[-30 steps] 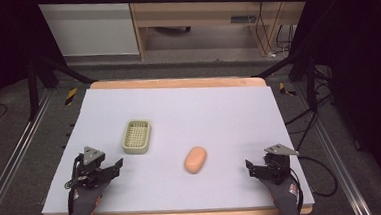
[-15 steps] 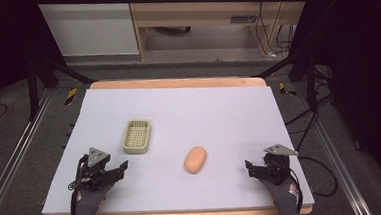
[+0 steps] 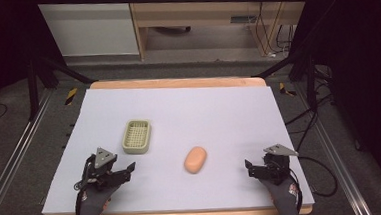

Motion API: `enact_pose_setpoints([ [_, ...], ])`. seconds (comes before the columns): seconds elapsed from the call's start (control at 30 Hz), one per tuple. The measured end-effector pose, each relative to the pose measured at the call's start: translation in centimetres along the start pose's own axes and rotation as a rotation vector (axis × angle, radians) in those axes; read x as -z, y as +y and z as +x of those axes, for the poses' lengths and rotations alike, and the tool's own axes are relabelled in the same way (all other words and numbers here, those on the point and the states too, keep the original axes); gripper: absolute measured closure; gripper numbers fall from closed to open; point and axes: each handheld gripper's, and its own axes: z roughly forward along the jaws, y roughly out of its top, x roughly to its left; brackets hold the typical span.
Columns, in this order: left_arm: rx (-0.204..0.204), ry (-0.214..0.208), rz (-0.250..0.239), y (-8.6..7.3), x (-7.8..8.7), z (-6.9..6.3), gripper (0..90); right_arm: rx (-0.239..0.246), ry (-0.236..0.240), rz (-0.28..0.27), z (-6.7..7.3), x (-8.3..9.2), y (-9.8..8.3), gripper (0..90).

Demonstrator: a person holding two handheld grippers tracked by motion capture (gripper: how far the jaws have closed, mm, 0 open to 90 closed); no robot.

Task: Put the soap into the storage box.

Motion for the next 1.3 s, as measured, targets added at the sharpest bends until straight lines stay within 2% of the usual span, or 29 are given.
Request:
enact_pose_setpoints([
  [0.27,-0.023,-0.026,0.000,0.5,0.0,-0.9,27.1,-0.002,-0.004,0.000,0.1,0.0,0.0,7.0],
  [0.7,-0.091,-0.064,0.019,1.7,-0.8,-3.2,26.2,0.012,-0.002,-0.028,0.4,0.2,0.1,7.0],
  [0.93,-0.090,-0.081,0.000,2.5,-0.4,-3.5,26.7,0.029,0.001,-0.035,0.5,0.2,0.2,7.0],
  [1.3,-0.086,-0.098,-0.029,4.3,-0.5,-4.2,26.5,0.027,0.004,-0.025,0.6,0.3,0.2,7.0],
])
